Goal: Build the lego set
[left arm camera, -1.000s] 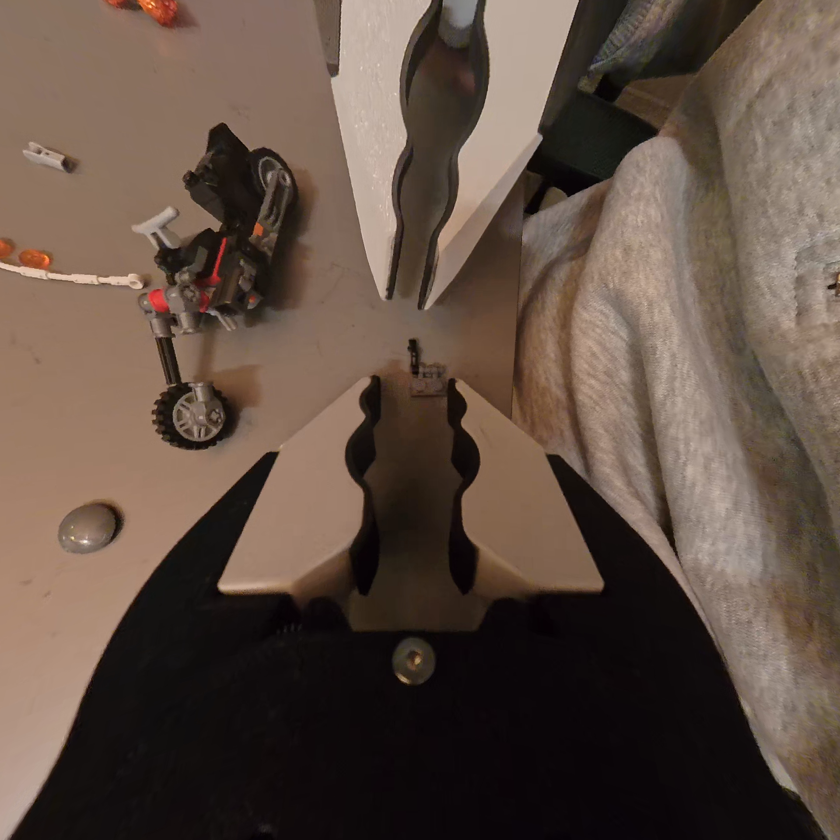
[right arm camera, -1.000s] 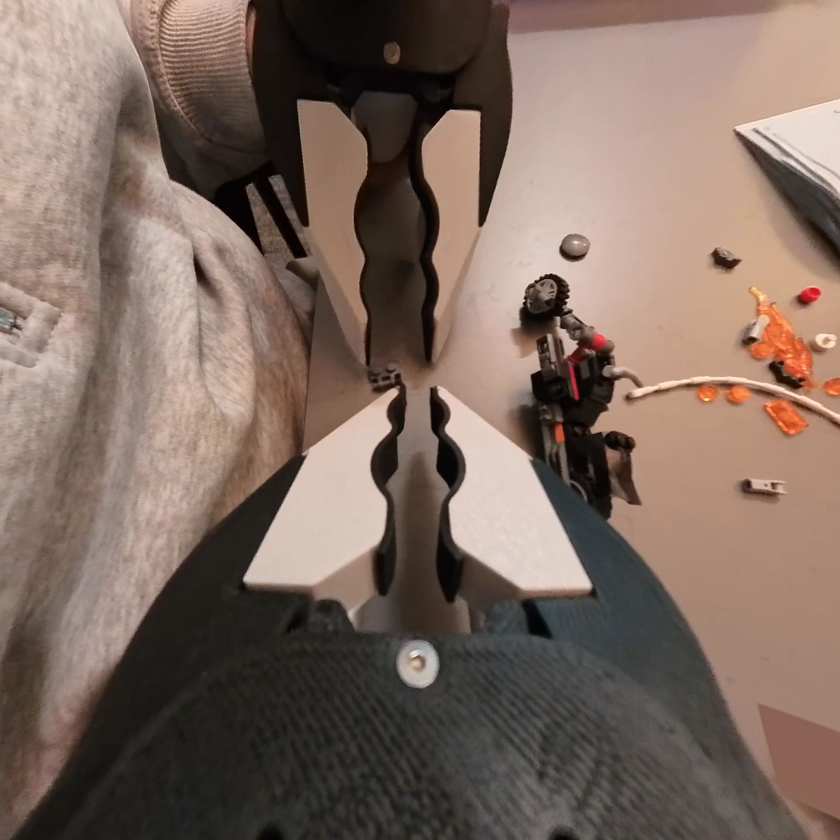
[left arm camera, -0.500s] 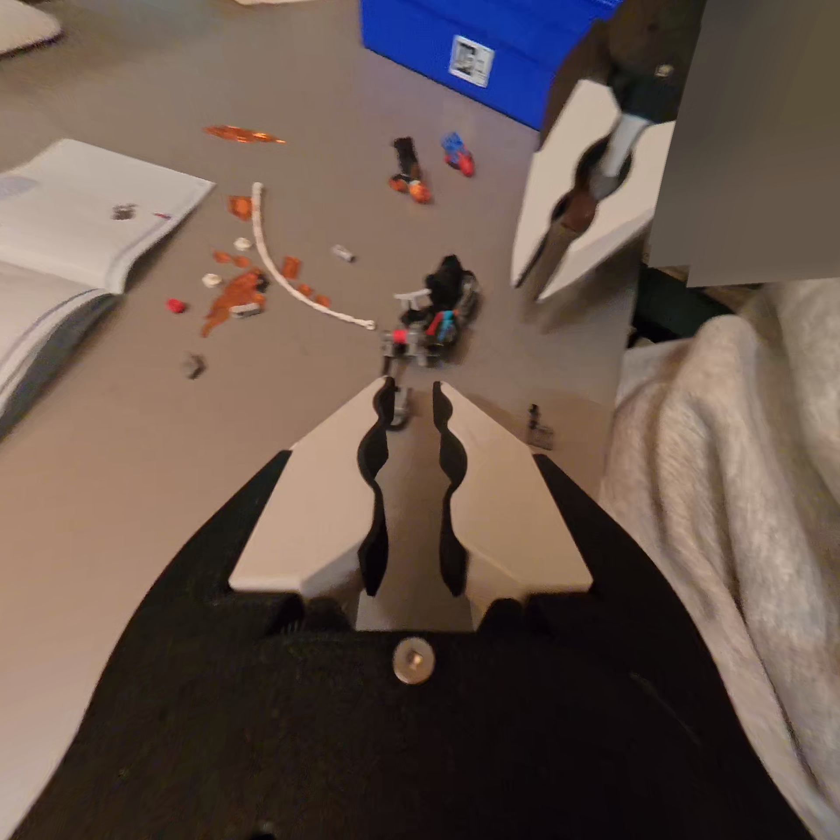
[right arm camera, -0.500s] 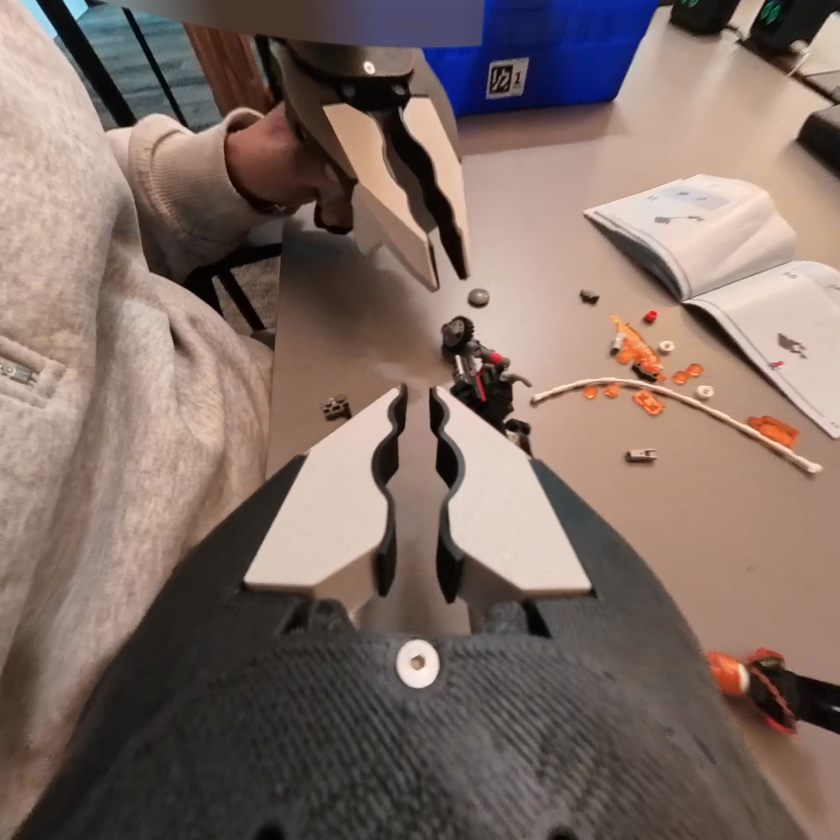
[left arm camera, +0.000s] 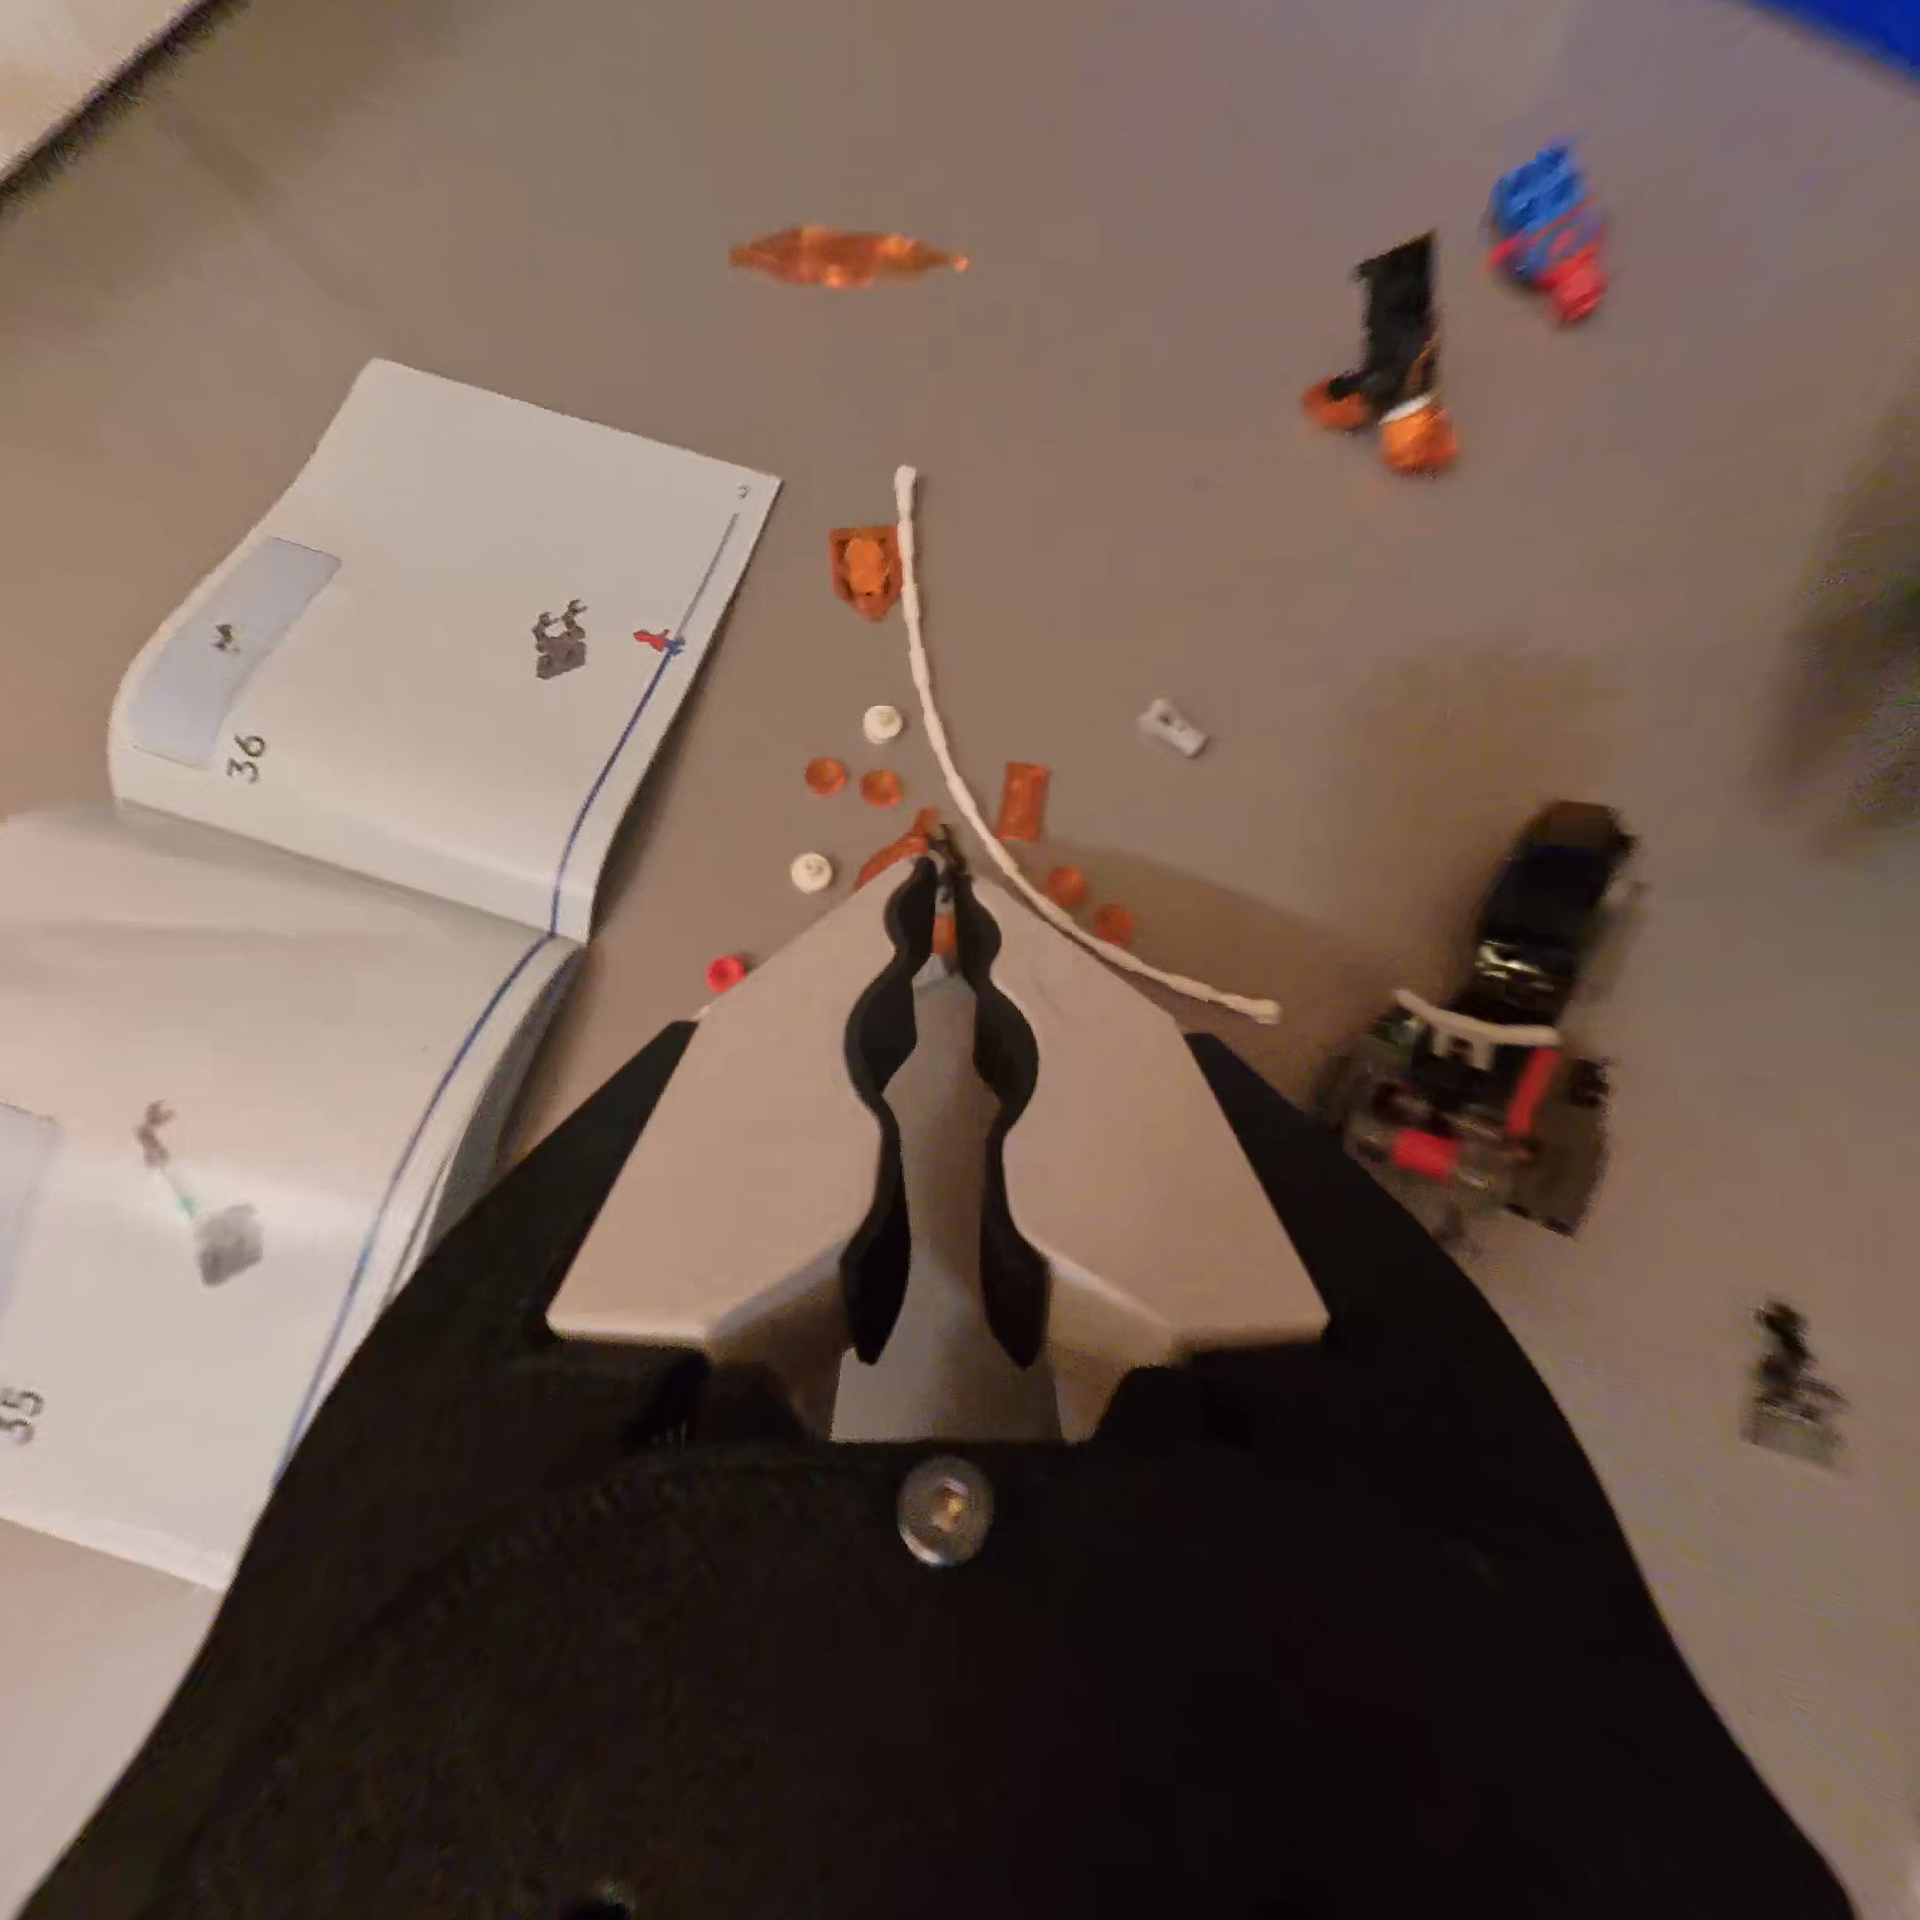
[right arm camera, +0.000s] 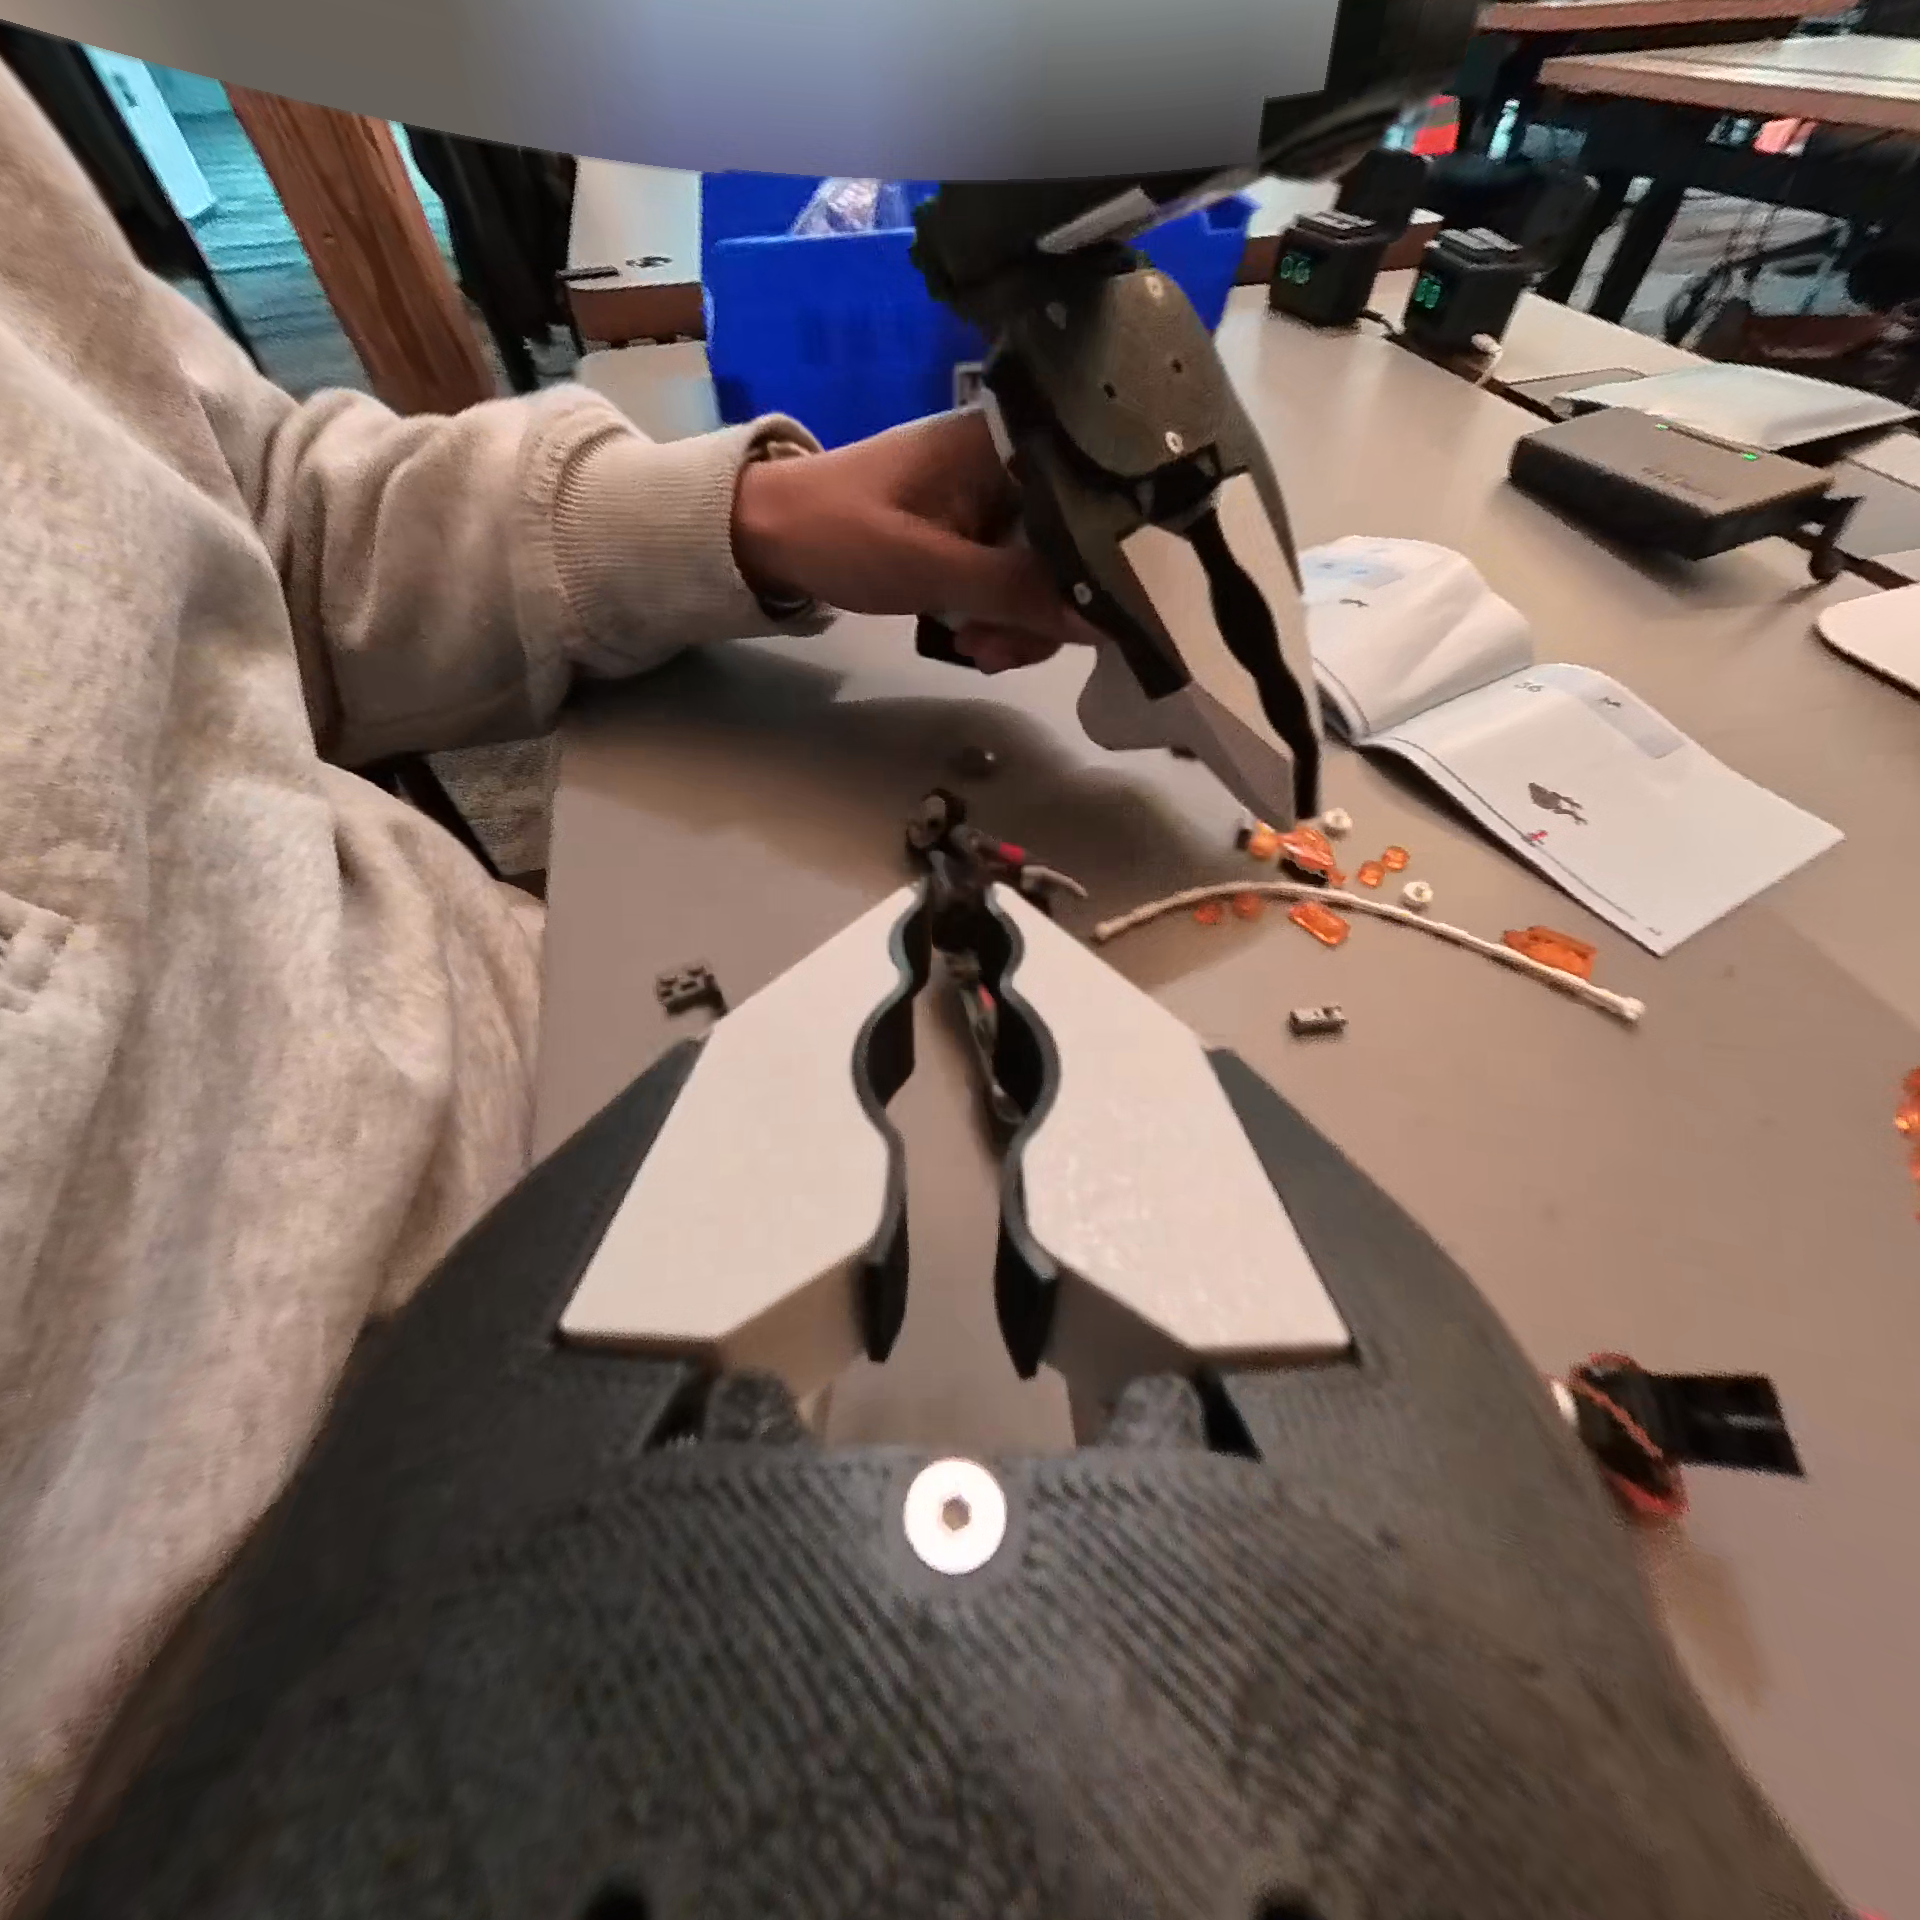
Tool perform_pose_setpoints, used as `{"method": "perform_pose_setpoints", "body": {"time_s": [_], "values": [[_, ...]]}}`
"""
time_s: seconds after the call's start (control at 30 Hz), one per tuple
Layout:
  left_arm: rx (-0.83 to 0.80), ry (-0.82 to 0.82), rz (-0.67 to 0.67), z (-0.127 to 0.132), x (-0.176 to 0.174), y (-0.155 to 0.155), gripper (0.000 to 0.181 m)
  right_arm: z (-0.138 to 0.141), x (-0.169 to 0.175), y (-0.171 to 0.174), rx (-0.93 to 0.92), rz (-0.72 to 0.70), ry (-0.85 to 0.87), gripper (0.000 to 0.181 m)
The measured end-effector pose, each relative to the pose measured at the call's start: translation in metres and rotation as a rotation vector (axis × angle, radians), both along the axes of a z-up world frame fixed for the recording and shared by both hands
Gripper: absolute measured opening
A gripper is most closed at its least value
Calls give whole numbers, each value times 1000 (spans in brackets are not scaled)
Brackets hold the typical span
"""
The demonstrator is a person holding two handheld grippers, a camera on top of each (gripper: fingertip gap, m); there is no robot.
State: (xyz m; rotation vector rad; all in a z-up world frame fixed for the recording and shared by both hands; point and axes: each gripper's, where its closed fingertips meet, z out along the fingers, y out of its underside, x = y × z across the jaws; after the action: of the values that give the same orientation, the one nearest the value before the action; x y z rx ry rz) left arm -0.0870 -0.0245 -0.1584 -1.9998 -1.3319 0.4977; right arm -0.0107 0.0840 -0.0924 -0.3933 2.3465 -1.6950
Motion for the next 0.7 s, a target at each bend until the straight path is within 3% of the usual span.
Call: {"method": "perform_pose_setpoints", "body": {"time_s": [0.43, 0.7], "values": [[-3, -69, -20, -14, -4, 7, 11, 1, -21, 6, -77, -46, -54, 5], [-10, -79, -19, -14, -7, 6, 2, 8, -23, 8, -116, -52, -78, 4]]}}
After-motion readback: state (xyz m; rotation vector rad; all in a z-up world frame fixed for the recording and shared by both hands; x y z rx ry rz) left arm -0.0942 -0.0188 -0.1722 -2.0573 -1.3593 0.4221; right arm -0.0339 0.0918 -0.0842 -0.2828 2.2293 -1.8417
